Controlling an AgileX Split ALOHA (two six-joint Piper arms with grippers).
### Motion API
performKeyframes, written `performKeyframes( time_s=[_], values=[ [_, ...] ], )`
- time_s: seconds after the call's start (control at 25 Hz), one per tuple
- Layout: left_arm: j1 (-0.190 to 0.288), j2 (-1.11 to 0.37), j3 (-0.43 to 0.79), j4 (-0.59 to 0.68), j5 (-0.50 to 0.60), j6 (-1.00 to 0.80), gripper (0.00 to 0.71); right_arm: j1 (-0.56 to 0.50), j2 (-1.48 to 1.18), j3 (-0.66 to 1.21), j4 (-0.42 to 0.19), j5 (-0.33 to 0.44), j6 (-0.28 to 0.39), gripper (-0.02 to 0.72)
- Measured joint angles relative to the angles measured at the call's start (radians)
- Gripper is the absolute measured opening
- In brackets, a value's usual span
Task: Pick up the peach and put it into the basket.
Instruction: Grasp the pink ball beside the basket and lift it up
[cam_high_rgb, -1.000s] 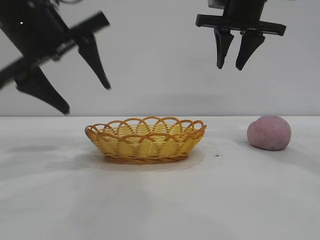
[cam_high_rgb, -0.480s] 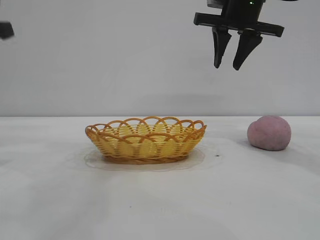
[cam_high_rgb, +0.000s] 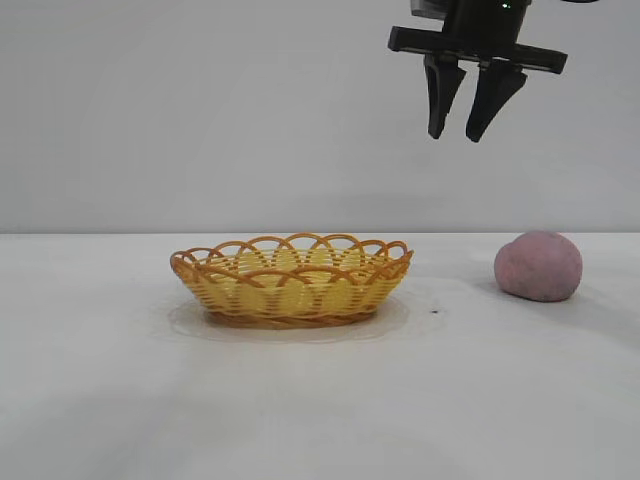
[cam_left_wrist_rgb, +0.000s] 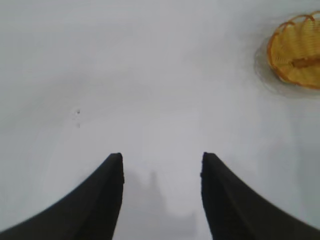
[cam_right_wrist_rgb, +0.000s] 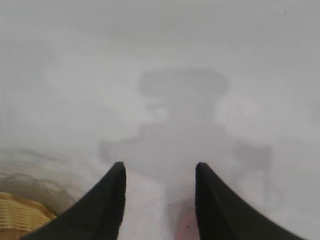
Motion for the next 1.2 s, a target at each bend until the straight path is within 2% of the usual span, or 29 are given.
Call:
performKeyframes(
  time_s=[0.16, 0.48, 0.64, 0.84, 0.96, 1.04, 1.08, 1.12, 1.2],
  values=[
    [0.000, -0.125, 0.045, 0.011, 0.071, 0.007, 0.347, 0.000, 0.000, 0.000, 0.000, 0.038, -0.002, 0.321],
    [0.000, -0.216, 0.089, -0.002, 0.053, 0.063, 0.347, 0.000, 0.005, 0.000, -0.043, 0.130, 0.005, 0.321],
    [0.000, -0.239, 0.089, -0.002, 0.047, 0.068, 0.347, 0.000, 0.051, 0.009, -0.081, 0.135, 0.015, 0.321],
    [0.000, -0.239, 0.089, -0.002, 0.046, 0.068, 0.347, 0.000, 0.102, 0.122, -0.109, 0.129, 0.023, 0.321],
    [0.009, -0.240, 0.089, -0.002, 0.046, 0.068, 0.347, 0.000, 0.111, 0.190, -0.164, 0.122, 0.023, 0.139],
    [0.046, -0.240, 0.089, -0.002, 0.046, 0.068, 0.347, 0.004, 0.093, 0.206, -0.175, 0.106, 0.023, 0.055],
    [0.076, -0.240, 0.089, -0.002, 0.046, 0.068, 0.347, 0.009, 0.075, 0.209, -0.175, 0.088, 0.023, 0.058],
    [0.108, -0.240, 0.089, -0.002, 0.046, 0.068, 0.347, 0.018, 0.049, 0.213, -0.168, 0.059, 0.023, 0.000],
    [0.163, -0.240, 0.089, -0.002, 0.046, 0.068, 0.347, 0.054, -0.014, 0.220, -0.153, 0.007, 0.023, 0.000]
  ],
)
